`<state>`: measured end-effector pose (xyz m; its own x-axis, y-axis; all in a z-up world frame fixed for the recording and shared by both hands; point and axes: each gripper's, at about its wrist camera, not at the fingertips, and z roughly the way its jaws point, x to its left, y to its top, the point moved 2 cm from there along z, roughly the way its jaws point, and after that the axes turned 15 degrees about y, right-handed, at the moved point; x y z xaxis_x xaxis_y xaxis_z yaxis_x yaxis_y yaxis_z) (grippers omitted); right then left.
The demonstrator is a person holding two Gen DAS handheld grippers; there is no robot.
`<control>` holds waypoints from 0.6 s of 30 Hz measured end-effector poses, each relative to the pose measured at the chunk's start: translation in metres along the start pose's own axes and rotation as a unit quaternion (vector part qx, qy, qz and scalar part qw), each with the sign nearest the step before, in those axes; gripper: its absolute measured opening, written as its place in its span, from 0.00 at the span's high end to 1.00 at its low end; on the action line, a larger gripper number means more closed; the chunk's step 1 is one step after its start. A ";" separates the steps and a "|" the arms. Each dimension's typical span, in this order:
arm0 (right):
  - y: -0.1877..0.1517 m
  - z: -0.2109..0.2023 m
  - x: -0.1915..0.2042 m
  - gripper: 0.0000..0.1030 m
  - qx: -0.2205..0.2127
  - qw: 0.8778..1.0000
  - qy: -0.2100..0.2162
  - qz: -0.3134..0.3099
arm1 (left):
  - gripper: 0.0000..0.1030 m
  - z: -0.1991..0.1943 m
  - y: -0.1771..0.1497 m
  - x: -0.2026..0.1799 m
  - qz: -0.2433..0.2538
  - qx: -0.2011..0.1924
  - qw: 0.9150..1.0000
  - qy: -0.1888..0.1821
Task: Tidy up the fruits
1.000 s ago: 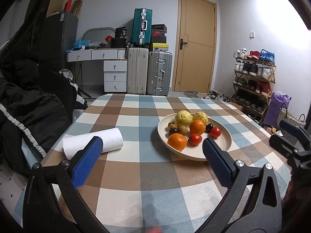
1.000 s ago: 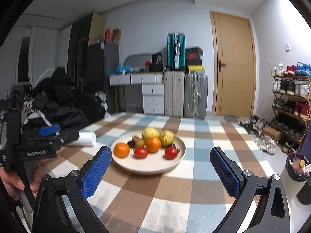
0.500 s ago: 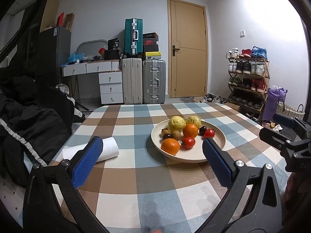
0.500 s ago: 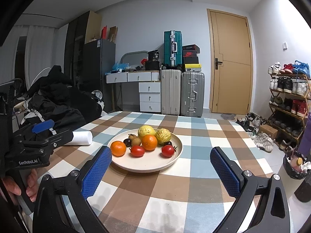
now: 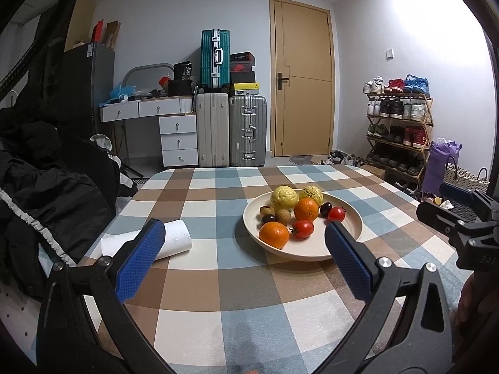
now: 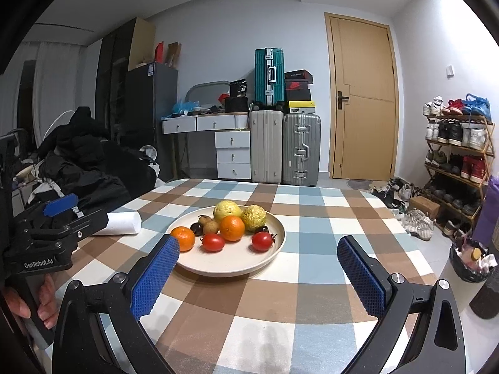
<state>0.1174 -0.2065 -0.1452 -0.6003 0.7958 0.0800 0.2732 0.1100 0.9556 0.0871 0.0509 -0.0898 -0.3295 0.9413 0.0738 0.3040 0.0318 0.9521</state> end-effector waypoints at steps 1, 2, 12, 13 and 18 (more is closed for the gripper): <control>0.000 0.000 -0.001 0.00 0.000 1.000 0.000 0.001 | 0.01 0.000 0.000 0.000 0.000 -0.001 1.000 0.000; 0.000 0.000 -0.001 0.00 0.001 1.000 0.001 0.001 | 0.01 0.000 0.000 0.000 0.000 0.000 1.000 0.000; 0.000 0.002 0.002 0.00 0.001 1.000 0.000 -0.003 | 0.01 -0.002 0.001 -0.002 0.001 -0.001 1.000 -0.004; 0.000 0.002 0.002 0.00 0.002 1.000 -0.001 -0.003 | 0.01 -0.002 0.001 -0.002 0.001 -0.001 1.000 -0.003; 0.000 0.001 0.002 0.00 0.002 1.000 0.001 -0.003 | 0.01 -0.003 0.001 -0.004 0.001 -0.001 1.000 -0.004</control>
<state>0.1169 -0.2047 -0.1457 -0.6035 0.7939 0.0742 0.2718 0.1174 0.9552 0.0864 0.0464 -0.0883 -0.3218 0.9440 0.0726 0.3031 0.0301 0.9525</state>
